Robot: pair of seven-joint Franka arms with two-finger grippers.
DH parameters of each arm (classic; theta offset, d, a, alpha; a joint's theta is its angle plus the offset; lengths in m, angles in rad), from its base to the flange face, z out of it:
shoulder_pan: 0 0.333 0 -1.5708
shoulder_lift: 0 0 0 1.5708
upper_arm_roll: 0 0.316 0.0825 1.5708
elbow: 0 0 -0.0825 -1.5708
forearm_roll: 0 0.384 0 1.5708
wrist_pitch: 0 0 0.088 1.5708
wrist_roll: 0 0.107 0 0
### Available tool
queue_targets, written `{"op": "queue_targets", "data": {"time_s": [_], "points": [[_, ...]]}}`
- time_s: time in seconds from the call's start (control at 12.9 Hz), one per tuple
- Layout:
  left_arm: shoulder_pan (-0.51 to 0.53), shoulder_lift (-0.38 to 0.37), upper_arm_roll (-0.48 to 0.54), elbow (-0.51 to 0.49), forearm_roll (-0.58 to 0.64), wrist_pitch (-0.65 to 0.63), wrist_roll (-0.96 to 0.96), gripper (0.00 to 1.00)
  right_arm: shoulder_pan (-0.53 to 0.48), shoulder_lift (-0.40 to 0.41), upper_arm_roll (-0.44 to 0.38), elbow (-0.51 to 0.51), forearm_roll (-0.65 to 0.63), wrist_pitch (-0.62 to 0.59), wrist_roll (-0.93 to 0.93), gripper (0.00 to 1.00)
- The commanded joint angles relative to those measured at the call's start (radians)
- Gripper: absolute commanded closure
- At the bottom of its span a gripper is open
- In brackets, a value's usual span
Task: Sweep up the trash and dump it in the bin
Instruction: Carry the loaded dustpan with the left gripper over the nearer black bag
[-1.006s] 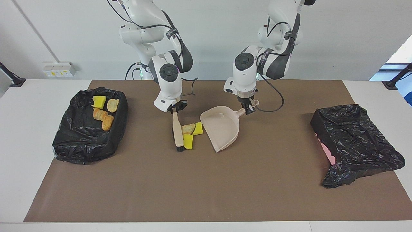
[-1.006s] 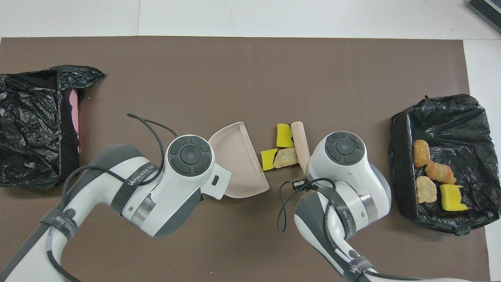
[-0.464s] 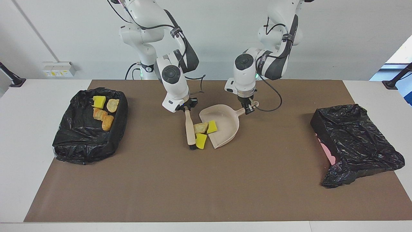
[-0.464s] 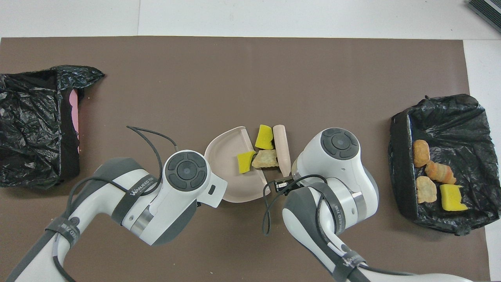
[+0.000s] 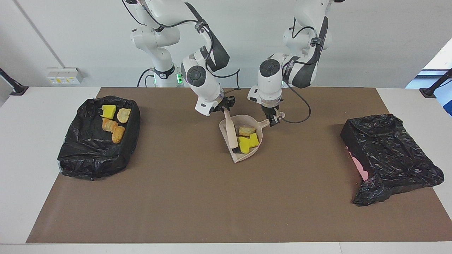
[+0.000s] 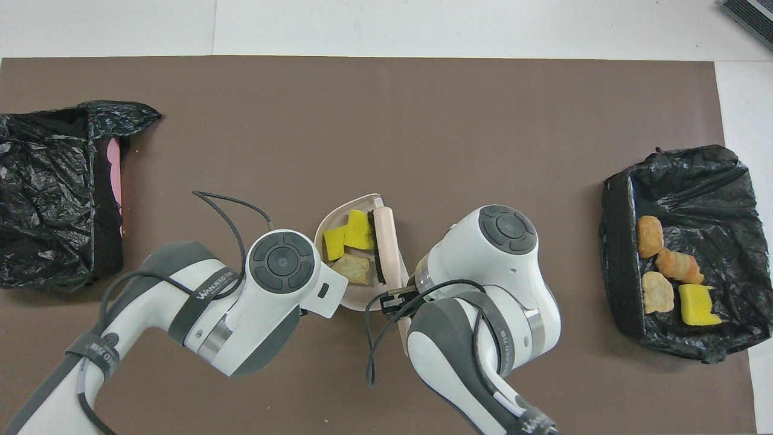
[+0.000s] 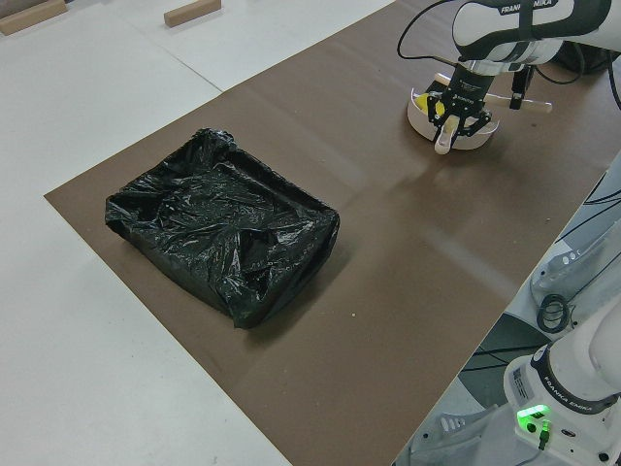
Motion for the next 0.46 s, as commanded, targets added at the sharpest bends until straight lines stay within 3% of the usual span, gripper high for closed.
{"op": "queue_targets", "data": {"time_s": [0.0, 0.15, 0.39], "points": [[0.017, -0.013, 0.004, -0.007, 0.026, 0.022, 0.061, 1.00, -0.089, -0.129, -0.003, 0.002, 0.018, -0.130, -0.027, 1.00], [0.020, -0.025, 0.022, 0.001, 0.026, 0.018, 0.125, 1.00, -0.100, -0.198, -0.004, -0.020, -0.034, -0.163, 0.105, 1.00], [0.014, -0.049, 0.091, 0.013, 0.025, 0.008, 0.206, 1.00, -0.019, -0.262, 0.000, -0.082, -0.128, -0.157, 0.300, 1.00]]}}
